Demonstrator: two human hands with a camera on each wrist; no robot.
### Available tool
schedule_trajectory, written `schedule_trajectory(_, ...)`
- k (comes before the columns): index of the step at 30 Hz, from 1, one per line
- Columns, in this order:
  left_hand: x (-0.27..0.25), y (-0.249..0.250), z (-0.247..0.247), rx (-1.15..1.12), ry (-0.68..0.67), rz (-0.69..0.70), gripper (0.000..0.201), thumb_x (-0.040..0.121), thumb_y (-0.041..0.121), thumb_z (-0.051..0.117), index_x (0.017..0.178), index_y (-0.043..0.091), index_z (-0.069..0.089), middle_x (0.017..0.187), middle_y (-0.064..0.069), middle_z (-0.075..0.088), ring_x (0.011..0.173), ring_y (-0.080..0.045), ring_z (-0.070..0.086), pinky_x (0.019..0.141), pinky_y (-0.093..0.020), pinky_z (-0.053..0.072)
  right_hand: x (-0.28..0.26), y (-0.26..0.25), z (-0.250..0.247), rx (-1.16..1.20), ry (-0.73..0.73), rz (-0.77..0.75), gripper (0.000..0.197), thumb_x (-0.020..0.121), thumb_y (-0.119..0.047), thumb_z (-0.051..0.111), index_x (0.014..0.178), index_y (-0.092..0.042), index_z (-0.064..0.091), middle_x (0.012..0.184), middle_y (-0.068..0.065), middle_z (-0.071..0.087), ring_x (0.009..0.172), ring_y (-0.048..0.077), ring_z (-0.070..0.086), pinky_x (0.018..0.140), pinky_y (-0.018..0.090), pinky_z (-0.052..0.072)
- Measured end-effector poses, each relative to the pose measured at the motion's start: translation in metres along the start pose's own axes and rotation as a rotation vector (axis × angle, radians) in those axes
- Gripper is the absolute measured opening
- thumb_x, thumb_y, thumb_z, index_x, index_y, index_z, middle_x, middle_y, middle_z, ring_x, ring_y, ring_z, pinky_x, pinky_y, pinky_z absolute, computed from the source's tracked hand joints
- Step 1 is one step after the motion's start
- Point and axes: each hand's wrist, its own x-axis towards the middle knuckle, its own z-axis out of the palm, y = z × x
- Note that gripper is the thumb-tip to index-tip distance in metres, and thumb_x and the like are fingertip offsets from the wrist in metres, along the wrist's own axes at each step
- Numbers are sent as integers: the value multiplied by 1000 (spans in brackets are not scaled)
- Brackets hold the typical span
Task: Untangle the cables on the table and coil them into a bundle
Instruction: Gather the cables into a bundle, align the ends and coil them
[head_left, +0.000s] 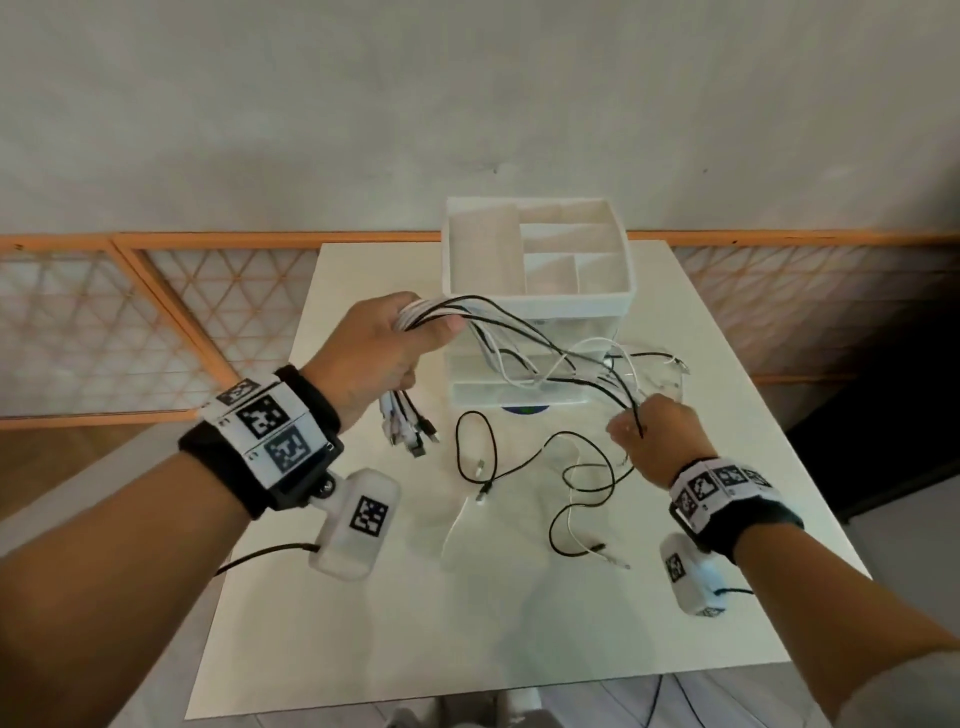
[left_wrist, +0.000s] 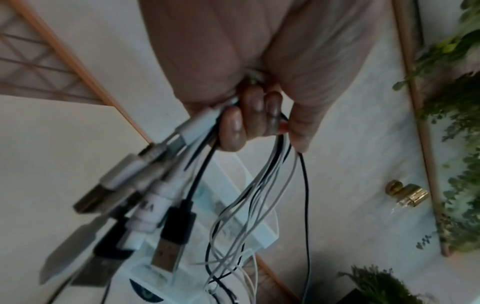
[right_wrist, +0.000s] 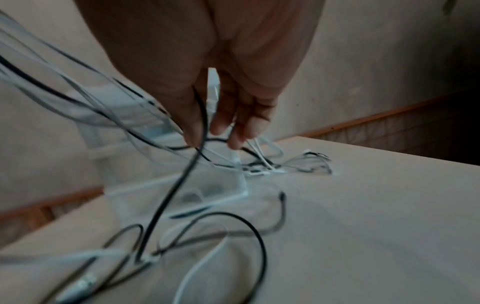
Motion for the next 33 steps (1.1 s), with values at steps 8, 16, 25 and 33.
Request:
schedule_trajectory(8, 1, -45, 9, 471, -26, -148, 52, 91, 55, 57, 65, 14, 36, 56, -3, 37, 50, -21, 35, 55, -34, 34, 8, -62, -95, 538, 417, 4, 42, 101, -48, 44, 80, -26, 72, 66, -6, 64, 63, 20, 57, 68, 30, 46)
schedule_trajectory(16, 5, -43, 7, -7, 148, -258, 39, 97, 35, 56, 70, 17, 35, 46, 4, 35, 38, -13, 25, 40, -21, 23, 16, -69, -105, 860, 425, 10, 26, 101, -30, 48, 87, -23, 70, 79, 3, 74, 58, 18, 65, 50, 24, 46)
schedule_trajectory(25, 20, -3, 54, 42, -60, -168, 20, 101, 24, 47, 95, 5, 52, 63, -8, 61, 43, -15, 27, 43, -23, 23, -3, -128, -142, 699, 468, -444, 24, 100, -32, 52, 84, -21, 67, 79, -6, 71, 57, 13, 68, 55, 22, 49)
schedule_trajectory(33, 10, -52, 9, 323, 40, -361, 21, 97, 25, 51, 86, 8, 53, 61, -4, 38, 45, -20, 30, 45, -24, 26, 29, -50, -149, 854, 716, -11, 28, 86, -8, 39, 92, -23, 62, 83, 4, 68, 51, 22, 64, 54, 32, 48)
